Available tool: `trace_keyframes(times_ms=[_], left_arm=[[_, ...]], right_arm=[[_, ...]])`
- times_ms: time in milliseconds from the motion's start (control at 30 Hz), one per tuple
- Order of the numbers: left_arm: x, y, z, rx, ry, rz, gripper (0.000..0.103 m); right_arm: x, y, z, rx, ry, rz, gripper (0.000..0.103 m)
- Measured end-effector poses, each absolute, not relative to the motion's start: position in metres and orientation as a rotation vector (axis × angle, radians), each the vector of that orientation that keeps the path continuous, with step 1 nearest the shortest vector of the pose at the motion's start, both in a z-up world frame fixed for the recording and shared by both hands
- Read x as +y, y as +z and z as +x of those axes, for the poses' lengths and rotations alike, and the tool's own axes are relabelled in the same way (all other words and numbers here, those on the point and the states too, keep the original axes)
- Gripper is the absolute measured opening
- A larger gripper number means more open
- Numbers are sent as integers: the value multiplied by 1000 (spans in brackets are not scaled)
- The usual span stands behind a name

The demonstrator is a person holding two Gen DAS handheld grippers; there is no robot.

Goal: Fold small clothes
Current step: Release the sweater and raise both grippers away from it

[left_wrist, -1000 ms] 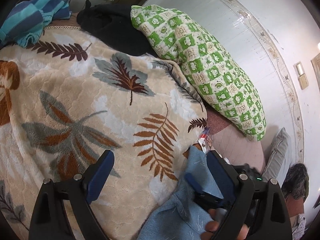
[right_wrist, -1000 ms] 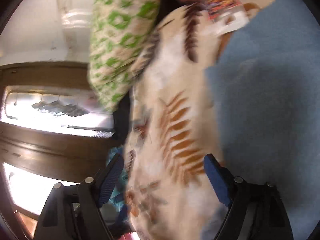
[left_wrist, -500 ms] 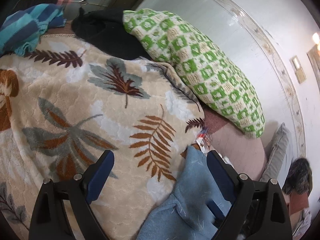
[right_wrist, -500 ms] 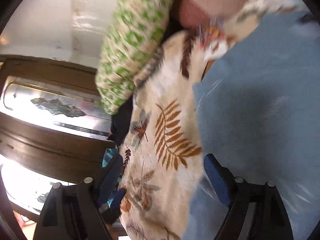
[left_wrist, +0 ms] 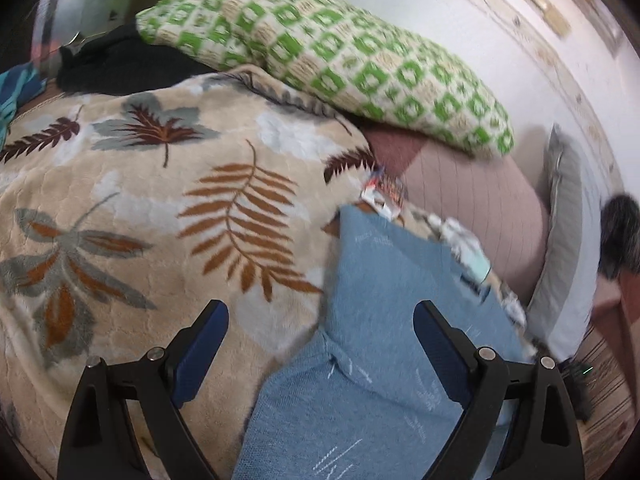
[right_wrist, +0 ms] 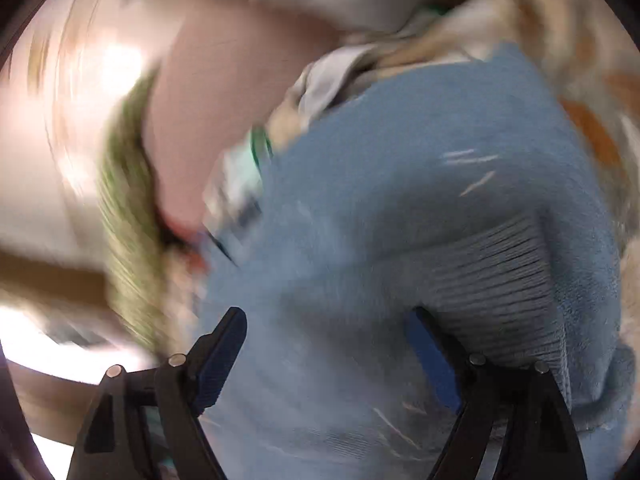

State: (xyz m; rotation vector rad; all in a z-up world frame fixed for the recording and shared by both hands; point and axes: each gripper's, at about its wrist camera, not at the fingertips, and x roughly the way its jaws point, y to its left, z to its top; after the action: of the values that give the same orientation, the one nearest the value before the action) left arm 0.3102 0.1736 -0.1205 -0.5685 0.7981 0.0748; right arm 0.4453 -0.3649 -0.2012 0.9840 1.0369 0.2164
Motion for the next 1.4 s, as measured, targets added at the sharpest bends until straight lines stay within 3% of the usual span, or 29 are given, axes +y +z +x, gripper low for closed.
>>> trace_keyframes(times_ms=[167,300,467,633,900,1100,1167,1233,1267,1333,1400], left_arm=[[165,-126,313,819,67,-554,94],[161,-127,313,824,59,-532,94],[159,-119,312,793,44,-519,94],[159,-100,289,715,58,-479,94],[182,-28,146,470,122,-461,94],[174,64,8,167,263,-258,94],[165,95,-35,42,303,-206,103],[158,113,-68,-42,302,-191,103],[156,117,-77,-46,281,-201,103],[153,108,-85,52,195,-258,103],[153,78,-79,188,126,-327,103]], right_arm=[[-357,-149,426,916,249,797,86],[-375,-208,449,1042,120,820,91],[-365,-151,418,930,153,761,91],[-359,-90,309,855,206,593,91],[-376,37,65,426,115,286,91],[-370,60,-38,199,-23,192,91],[-367,75,-68,115,-29,154,91],[-360,86,-84,49,-36,112,98],[-358,90,-92,25,-39,99,103],[-353,91,-95,52,-12,87,103],[-350,70,-74,227,83,136,103]])
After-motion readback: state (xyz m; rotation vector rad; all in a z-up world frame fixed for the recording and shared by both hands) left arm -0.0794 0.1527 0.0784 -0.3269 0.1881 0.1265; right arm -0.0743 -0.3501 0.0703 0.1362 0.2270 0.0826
